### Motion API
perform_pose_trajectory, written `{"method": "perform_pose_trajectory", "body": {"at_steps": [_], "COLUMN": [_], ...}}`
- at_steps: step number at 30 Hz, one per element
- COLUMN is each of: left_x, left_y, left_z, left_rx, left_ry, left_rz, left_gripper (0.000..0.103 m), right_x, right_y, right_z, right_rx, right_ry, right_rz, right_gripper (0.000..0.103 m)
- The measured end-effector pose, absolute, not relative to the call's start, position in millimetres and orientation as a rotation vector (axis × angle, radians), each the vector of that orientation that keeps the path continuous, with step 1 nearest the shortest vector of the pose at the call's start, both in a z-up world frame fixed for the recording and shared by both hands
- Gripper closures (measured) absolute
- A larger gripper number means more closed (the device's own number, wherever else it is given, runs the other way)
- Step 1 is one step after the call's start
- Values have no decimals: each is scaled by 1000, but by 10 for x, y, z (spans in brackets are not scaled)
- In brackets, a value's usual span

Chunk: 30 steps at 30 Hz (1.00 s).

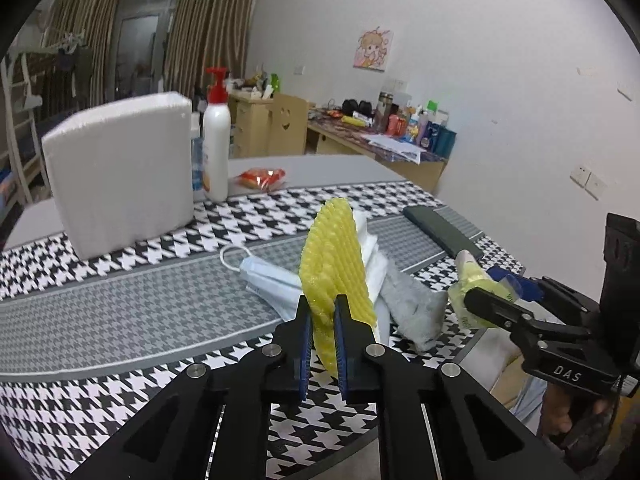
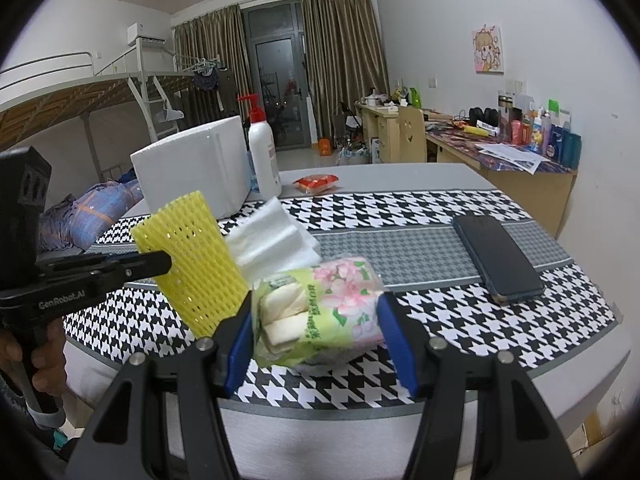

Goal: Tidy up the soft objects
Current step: 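Lift the yellow mesh with the left gripper while the right lifts the wipe pack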

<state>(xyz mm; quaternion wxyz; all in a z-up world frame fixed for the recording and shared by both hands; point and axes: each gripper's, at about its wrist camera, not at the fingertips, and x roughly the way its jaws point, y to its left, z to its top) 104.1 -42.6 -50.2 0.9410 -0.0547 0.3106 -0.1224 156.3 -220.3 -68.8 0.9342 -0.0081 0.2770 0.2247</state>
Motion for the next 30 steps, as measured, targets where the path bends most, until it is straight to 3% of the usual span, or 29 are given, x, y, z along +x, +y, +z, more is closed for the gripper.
{"method": "perform_pose_trajectory", "body": {"at_steps": [30], "left_x": [935], "left_y": [-165], "left_z": [-159], "left_rx": [3], "left_ry": [473], "left_rz": [-22], "left_gripper": [92], "right_x": [1489], "right_y": [-1908], "right_z": [-398], "right_rx": [-23], "right_ry": [463], "right_rz": [537], "right_gripper": [39]}}
